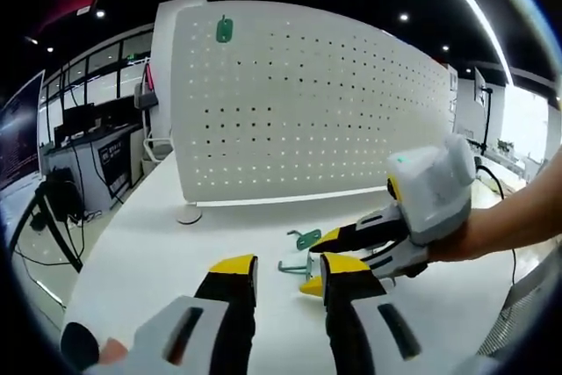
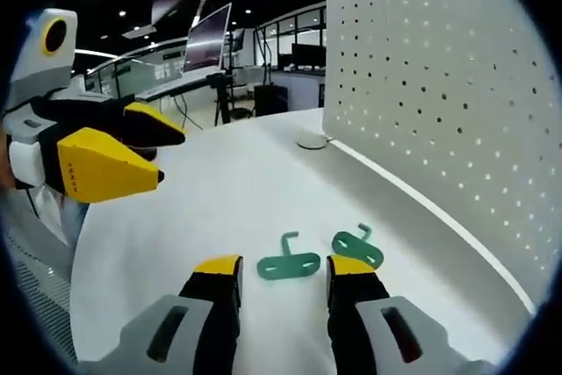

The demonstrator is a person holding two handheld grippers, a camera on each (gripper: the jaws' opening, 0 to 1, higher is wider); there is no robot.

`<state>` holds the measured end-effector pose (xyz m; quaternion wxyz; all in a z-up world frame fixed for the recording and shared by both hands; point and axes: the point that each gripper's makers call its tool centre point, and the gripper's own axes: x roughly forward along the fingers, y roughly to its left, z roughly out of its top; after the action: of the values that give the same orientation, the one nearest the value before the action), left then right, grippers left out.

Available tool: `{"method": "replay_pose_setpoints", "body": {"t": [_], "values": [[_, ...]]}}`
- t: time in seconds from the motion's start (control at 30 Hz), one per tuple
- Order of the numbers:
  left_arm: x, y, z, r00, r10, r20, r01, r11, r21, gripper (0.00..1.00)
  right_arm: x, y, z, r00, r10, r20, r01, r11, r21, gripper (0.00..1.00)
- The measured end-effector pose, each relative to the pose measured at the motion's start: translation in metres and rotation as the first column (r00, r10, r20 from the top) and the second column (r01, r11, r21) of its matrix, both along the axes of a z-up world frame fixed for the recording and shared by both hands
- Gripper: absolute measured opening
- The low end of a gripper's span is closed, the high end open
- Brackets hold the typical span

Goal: Insert the hook assembly into the mounting plate slot until the hook locks in place.

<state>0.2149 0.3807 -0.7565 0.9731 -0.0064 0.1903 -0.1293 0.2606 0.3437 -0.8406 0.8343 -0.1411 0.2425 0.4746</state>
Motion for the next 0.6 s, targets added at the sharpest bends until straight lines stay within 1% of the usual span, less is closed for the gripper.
{"method": "replay_pose_setpoints", "body": {"t": [0.6], "values": [[-0.0002, -0.0003, -0.0024, 1.000, -0.002, -0.008, 0.002, 1.000, 0.003, 0.29, 0.0025, 0.0028, -0.0024, 1.000, 0.017, 0.005, -0.017, 1.000, -0.004, 0.36]]}}
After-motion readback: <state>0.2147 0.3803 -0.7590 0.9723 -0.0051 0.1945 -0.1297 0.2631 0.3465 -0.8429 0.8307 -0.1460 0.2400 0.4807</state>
